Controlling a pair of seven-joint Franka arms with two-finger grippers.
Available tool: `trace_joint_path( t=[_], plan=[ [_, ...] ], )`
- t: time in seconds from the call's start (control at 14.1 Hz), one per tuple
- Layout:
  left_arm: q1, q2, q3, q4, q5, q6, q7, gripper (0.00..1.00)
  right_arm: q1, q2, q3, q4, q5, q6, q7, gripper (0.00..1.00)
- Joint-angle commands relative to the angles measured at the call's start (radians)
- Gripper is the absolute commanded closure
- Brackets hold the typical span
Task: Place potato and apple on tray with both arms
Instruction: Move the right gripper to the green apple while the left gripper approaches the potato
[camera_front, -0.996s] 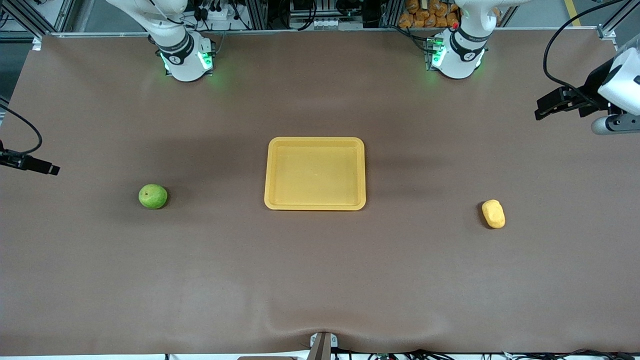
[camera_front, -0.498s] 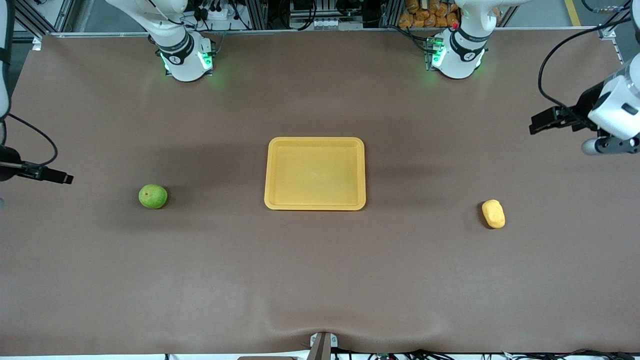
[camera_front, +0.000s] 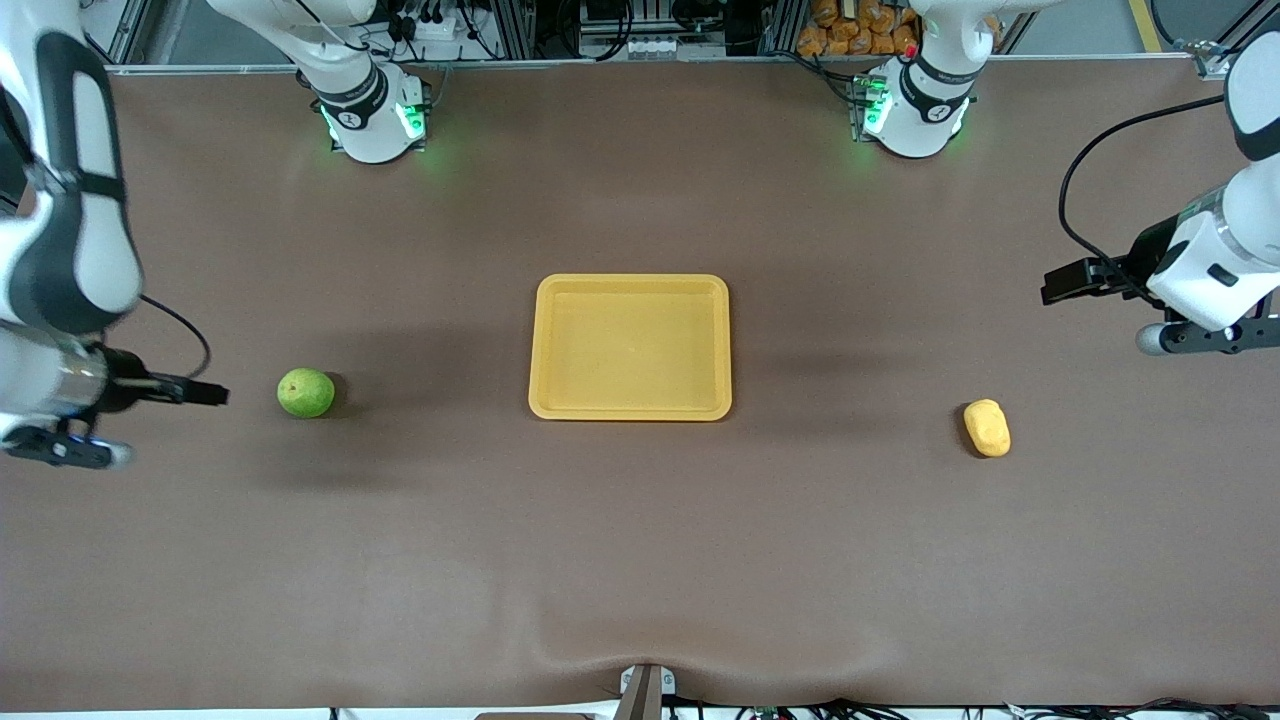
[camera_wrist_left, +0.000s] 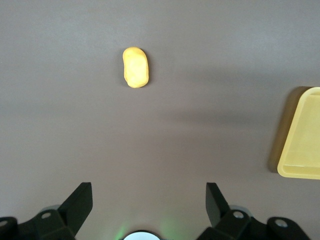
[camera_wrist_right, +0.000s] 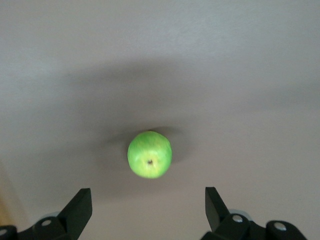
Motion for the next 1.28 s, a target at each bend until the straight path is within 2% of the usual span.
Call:
trace_joint_path(
  t=[0.0,0.43,0.57,0.64,1.21],
  plan=[
    [0.007,-0.008,0.000,-0.058,0.018,0.066,0.022,0.00,0.024,0.043,-0.001,-0.004,0.006,0.006,-0.001,0.00],
    [0.036,0.058,0.002,-0.080,0.035,0.159,0.024,0.00,0.050,0.136,-0.001,-0.016,0.018,0.040,0.000,0.00],
    [0.034,0.082,0.002,-0.078,0.091,0.177,0.024,0.00,0.033,0.158,-0.002,-0.016,0.026,0.090,-0.003,0.00],
    [0.036,0.099,0.000,-0.077,0.120,0.188,0.024,0.00,0.033,0.159,-0.002,-0.016,0.026,0.095,-0.006,0.00],
    [0.054,0.193,0.002,-0.077,0.136,0.300,0.025,0.00,0.009,0.189,-0.002,-0.028,0.020,0.092,-0.073,0.00]
  ],
)
